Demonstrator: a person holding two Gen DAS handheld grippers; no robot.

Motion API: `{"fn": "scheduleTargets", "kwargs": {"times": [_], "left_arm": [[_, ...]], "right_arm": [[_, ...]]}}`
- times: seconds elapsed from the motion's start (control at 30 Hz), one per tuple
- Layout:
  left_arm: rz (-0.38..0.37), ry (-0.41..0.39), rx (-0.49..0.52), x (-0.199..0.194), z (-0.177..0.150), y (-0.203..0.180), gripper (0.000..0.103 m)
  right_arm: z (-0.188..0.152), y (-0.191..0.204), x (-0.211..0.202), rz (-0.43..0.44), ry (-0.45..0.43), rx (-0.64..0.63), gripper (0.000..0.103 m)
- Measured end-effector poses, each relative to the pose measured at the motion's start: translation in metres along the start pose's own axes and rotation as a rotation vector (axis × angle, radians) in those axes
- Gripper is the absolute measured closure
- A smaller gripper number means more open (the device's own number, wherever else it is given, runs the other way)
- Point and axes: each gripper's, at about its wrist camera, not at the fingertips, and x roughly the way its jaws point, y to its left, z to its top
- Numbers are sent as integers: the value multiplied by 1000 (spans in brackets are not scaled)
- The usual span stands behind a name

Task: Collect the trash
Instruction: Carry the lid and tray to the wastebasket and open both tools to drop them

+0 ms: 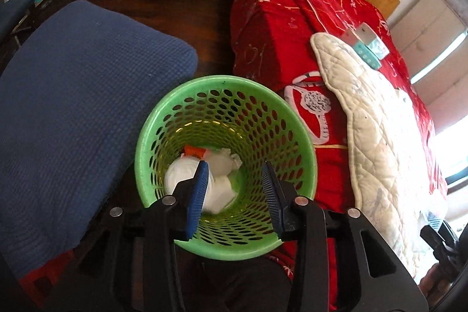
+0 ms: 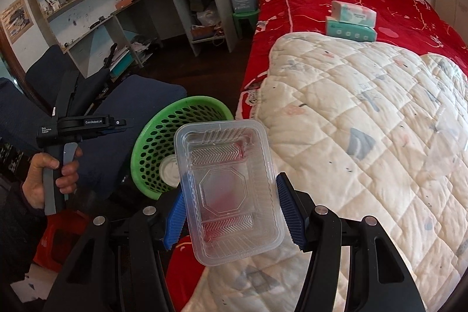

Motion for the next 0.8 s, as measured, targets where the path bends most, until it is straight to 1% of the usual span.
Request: {"fn": "scheduleTargets", "kwargs": {"times": [0.2,0.37,0.47,0.53,0.8], "left_arm": [[10,-31,-7,-13,-1,8,64],[21,-67,-13,-30,-5,16,59],[26,-79,-18,-36,-6,22,58],[32,-84,-22,-39,-6,26,56],[47,-105,-35,-48,-4,39,56]], "right_arm": [[9,12,11,28,0,-14,47],[20,27,27,52,6,-20,47],[28,41,39,68,15,-37,47],[34,51,49,80,22,-44,47],[52,79,88,95,54,-37,47]]}}
